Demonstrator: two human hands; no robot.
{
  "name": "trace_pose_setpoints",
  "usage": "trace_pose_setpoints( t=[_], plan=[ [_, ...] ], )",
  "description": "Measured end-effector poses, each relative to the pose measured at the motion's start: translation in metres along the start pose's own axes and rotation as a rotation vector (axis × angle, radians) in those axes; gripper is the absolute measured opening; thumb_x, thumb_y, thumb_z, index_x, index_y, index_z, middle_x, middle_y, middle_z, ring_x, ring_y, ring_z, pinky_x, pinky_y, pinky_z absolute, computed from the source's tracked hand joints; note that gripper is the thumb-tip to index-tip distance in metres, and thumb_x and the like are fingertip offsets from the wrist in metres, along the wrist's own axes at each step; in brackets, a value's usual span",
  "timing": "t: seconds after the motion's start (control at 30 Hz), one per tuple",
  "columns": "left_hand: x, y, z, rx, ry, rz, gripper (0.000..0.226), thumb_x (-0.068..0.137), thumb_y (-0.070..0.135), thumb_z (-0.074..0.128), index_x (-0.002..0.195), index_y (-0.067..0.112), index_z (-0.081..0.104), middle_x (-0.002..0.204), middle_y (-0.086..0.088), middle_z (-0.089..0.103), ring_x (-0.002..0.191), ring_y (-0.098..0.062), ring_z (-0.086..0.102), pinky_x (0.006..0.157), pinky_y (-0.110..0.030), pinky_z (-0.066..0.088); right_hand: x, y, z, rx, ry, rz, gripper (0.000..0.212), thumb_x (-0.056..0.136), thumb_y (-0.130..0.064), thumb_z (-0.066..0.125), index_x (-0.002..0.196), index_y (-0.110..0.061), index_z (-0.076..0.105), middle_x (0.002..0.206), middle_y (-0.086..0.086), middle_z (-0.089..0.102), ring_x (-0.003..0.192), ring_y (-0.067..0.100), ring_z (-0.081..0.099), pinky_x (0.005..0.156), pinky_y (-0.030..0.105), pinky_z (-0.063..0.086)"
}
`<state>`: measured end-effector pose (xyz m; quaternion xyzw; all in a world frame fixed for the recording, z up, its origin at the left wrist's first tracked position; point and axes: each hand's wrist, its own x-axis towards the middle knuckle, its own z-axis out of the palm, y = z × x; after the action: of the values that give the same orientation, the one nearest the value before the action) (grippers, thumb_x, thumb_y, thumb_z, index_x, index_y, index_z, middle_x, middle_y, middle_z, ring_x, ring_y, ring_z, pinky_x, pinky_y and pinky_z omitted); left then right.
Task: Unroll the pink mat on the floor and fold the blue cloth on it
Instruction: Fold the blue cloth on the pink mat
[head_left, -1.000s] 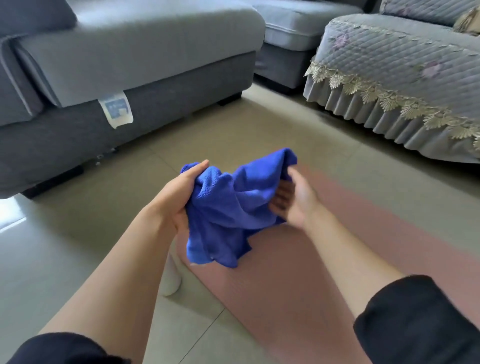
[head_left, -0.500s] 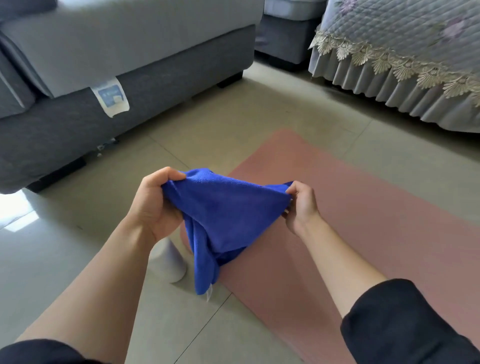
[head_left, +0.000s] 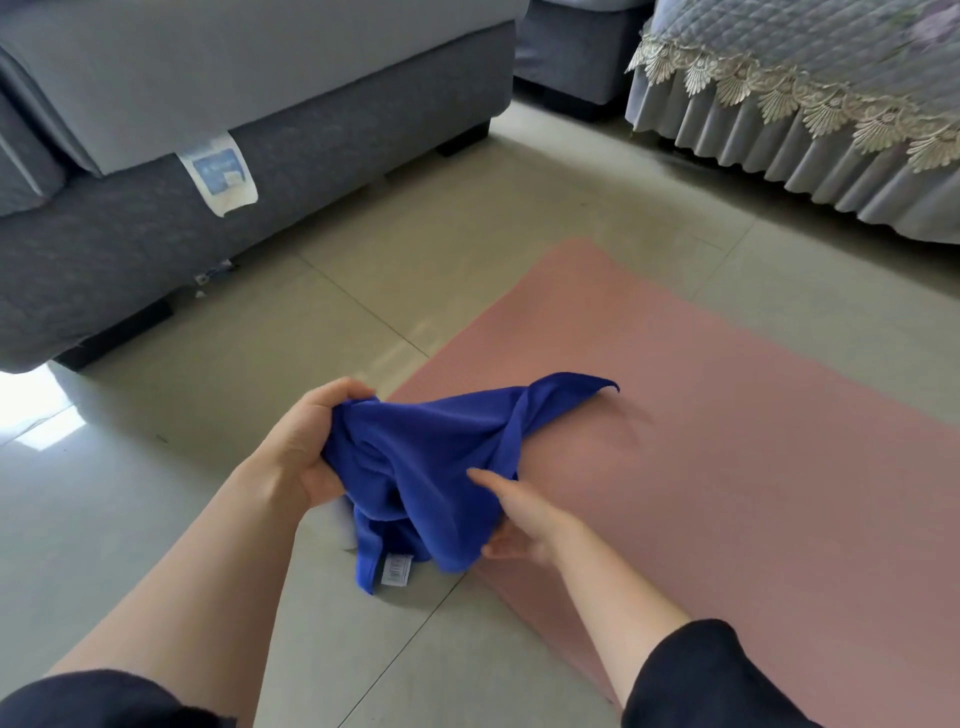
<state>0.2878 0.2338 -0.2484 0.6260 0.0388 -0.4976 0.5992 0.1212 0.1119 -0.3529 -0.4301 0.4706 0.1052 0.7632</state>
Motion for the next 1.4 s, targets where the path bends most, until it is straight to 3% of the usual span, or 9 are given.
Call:
trace_pose_setpoints(
  t=[0.17,0.4,0.6,0.67,0.8,0.97,1.13,1.23,1.4],
  plan=[
    [0.002,0.001,0.002,0.113,0.097,-0.067,0.018,0.083,0.024,0.064,0.079,0.006,0.067,0.078,-0.015,0.069,0.071,-0.027,0.066,0.069,-0.035,0.054,0.002,-0.007,0.002,0.104,0.417,-0.325,0.003,0.077,-0.013,0.063,0.075,-0.011,0.064,0.071,0.004,0.063,0.062,0.017,0.052,0.051,0.025,0.04],
    [-0.001,0.017,0.002,-0.195,0.031,0.181,0.025,0.089,0.022,0.05,0.077,0.011,0.069,0.086,-0.01,0.072,0.083,-0.023,0.068,0.081,-0.031,0.05,-0.039,-0.097,-0.049,0.093,0.563,-0.536,0.025,0.069,-0.012,0.049,0.045,-0.017,0.053,0.046,-0.012,0.044,0.047,0.012,0.036,0.047,0.023,0.027],
    [-0.013,0.046,0.025,-0.418,-0.081,0.279,0.034,0.075,0.014,0.041,0.082,0.003,0.072,0.084,-0.011,0.073,0.072,-0.025,0.071,0.083,-0.032,0.05,-0.089,-0.166,-0.086,-0.254,0.579,-0.583,0.025,0.081,-0.023,0.052,0.088,-0.007,0.07,0.075,0.0,0.057,0.068,0.021,0.048,0.062,0.028,0.038],
    [-0.019,0.057,0.036,-0.431,-0.16,0.302,0.041,0.066,0.015,0.042,0.081,-0.003,0.075,0.091,-0.017,0.073,0.078,-0.027,0.071,0.083,-0.032,0.052,-0.115,-0.188,-0.096,-0.278,0.512,-0.566,0.02,0.08,-0.026,0.062,0.084,-0.008,0.069,0.077,0.004,0.061,0.069,0.023,0.054,0.064,0.029,0.043],
    [-0.036,0.086,0.061,-0.422,-0.197,0.367,0.025,0.084,0.012,0.049,0.065,0.009,0.065,0.065,-0.005,0.062,0.055,-0.016,0.063,0.057,-0.02,0.055,-0.173,-0.22,-0.107,-0.367,0.431,-0.534,0.019,0.07,-0.028,0.075,0.081,-0.014,0.07,0.08,0.009,0.068,0.069,0.027,0.061,0.069,0.032,0.05],
    [-0.054,0.103,0.089,-0.341,-0.271,0.447,0.032,0.088,-0.008,0.046,0.066,0.015,0.048,0.073,-0.004,0.063,0.062,-0.01,0.07,0.065,-0.022,0.059,-0.228,-0.237,-0.121,-0.224,0.151,-0.6,0.008,0.07,-0.012,0.048,0.064,-0.011,0.053,0.064,0.005,0.054,0.055,0.022,0.048,0.057,0.029,0.038],
    [-0.066,0.113,0.097,-0.507,-0.168,0.541,0.063,0.087,-0.012,0.04,0.142,0.02,0.035,0.103,-0.003,0.051,0.075,-0.008,0.07,0.072,-0.026,0.057,-0.253,-0.229,-0.163,-0.235,0.24,-0.588,0.021,0.069,0.001,0.043,0.061,-0.013,0.056,0.064,0.004,0.057,0.05,0.019,0.05,0.05,0.024,0.039],
    [-0.072,0.119,0.1,-0.382,-0.094,0.596,0.049,0.088,-0.011,0.041,0.124,0.021,0.046,0.11,-0.003,0.054,0.091,-0.009,0.064,0.069,-0.021,0.054,-0.256,-0.224,-0.185,-0.384,0.426,-0.556,0.022,0.074,0.004,0.054,0.076,-0.018,0.053,0.078,0.003,0.055,0.056,0.017,0.052,0.053,0.026,0.039],
    [-0.073,0.125,0.107,-0.104,-0.038,0.633,0.041,0.085,-0.015,0.042,0.096,0.019,0.063,0.103,0.001,0.064,0.072,-0.001,0.07,0.059,-0.011,0.052,-0.253,-0.215,-0.198,-0.338,0.512,-0.519,0.031,0.078,0.008,0.058,0.103,-0.011,0.061,0.082,0.009,0.065,0.057,0.016,0.06,0.042,0.016,0.049]
  ],
)
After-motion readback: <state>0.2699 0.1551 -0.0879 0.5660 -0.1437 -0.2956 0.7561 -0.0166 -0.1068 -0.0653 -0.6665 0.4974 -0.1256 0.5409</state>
